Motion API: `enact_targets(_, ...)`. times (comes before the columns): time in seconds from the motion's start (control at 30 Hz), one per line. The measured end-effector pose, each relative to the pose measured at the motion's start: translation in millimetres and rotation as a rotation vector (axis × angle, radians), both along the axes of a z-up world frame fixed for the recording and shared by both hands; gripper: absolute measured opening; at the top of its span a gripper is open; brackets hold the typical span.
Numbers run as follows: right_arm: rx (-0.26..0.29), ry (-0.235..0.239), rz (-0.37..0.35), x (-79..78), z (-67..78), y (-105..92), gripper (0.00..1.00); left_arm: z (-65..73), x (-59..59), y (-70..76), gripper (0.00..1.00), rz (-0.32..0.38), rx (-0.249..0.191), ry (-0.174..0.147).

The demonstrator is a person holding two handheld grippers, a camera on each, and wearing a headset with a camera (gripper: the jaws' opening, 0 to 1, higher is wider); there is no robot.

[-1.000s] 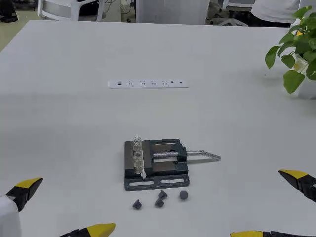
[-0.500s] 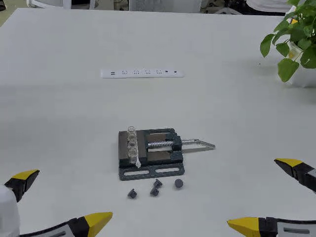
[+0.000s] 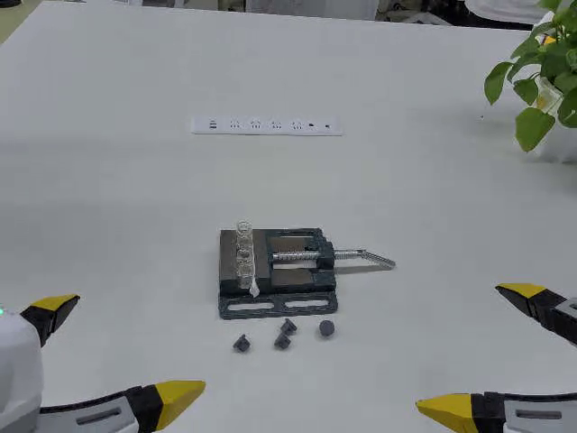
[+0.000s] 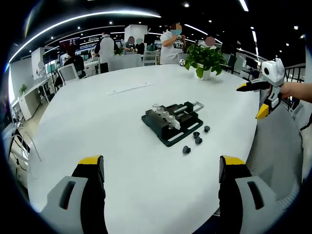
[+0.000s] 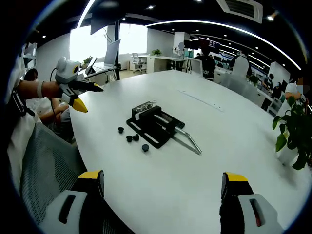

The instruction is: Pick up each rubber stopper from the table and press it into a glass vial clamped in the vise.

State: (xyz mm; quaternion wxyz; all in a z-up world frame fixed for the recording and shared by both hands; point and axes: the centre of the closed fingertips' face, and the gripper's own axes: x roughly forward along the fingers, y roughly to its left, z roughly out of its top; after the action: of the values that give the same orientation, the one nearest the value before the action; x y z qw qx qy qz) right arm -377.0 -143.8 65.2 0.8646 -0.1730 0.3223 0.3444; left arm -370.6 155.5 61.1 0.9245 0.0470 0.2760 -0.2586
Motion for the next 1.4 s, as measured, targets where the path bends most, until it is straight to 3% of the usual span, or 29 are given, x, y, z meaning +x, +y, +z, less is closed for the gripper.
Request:
enact_targets(0.37,-0.055,0.048,0.195,20.7,-0.6,21.7,0.99,1.8,-0.2,-4.9,0.98,-0.032,0.004,-0.008)
enact_targets(0.8,-0.160,0.121,0.451,27.9,-18.6,56.4,0.93,1.1,0.2,-15.3,0.97,-0.069,0.023,-0.022)
enact_targets(1.13,-0.246,0.163,0.611,34.4,-36.0,79.2,0.80,0.0,-5.5,-17.2,0.97,-0.089,0.040,-0.017)
enact_targets(1.4,-0.286,0.197,0.678,39.3,-48.5,91.7,0.66,-1.9,-8.2,-21.3,0.97,-0.090,0.032,-0.011)
